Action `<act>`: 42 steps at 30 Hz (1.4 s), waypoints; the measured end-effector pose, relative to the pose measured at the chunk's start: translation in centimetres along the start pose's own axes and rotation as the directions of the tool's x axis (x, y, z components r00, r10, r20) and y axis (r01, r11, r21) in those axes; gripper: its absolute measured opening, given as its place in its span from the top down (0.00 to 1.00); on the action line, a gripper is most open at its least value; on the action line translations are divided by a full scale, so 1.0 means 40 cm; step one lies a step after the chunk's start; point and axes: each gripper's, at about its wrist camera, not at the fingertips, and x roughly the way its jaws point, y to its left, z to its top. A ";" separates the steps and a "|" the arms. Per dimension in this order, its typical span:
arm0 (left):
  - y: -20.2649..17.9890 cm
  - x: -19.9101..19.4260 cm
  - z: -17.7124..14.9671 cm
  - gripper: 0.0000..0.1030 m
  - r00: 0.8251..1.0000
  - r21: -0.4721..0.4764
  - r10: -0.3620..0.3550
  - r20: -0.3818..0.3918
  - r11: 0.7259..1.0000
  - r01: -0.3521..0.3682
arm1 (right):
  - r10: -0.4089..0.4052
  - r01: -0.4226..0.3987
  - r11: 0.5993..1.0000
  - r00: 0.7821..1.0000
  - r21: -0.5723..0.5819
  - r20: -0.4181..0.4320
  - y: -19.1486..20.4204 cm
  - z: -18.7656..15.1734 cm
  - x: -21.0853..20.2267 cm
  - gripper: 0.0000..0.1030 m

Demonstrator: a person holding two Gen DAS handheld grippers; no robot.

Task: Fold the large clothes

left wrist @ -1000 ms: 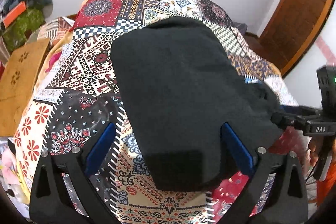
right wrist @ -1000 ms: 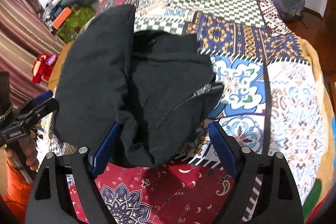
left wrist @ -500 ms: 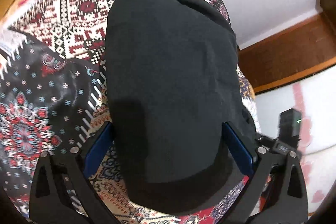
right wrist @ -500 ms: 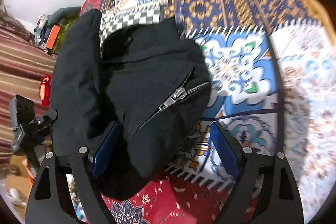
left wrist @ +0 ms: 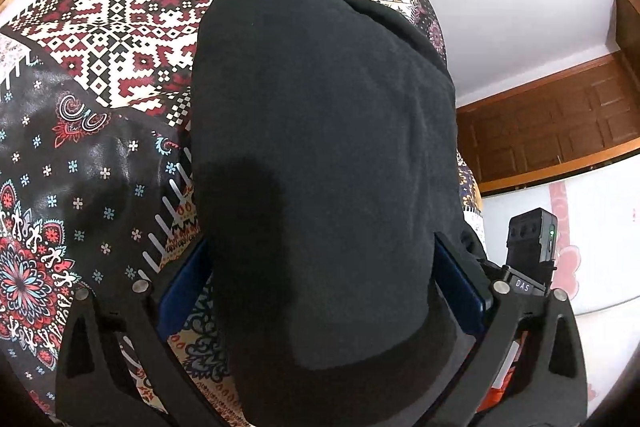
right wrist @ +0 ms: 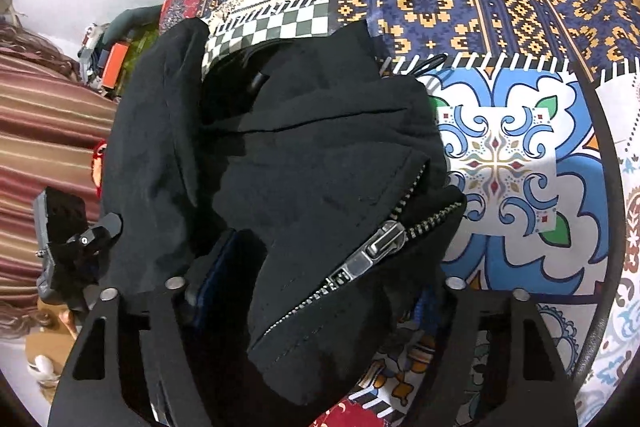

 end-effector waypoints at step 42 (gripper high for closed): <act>0.162 -0.369 0.492 0.36 0.950 0.174 0.054 0.307 0.978 -0.112 | -0.043 0.130 0.926 0.969 -0.354 0.243 0.525 0.326 0.223 0.89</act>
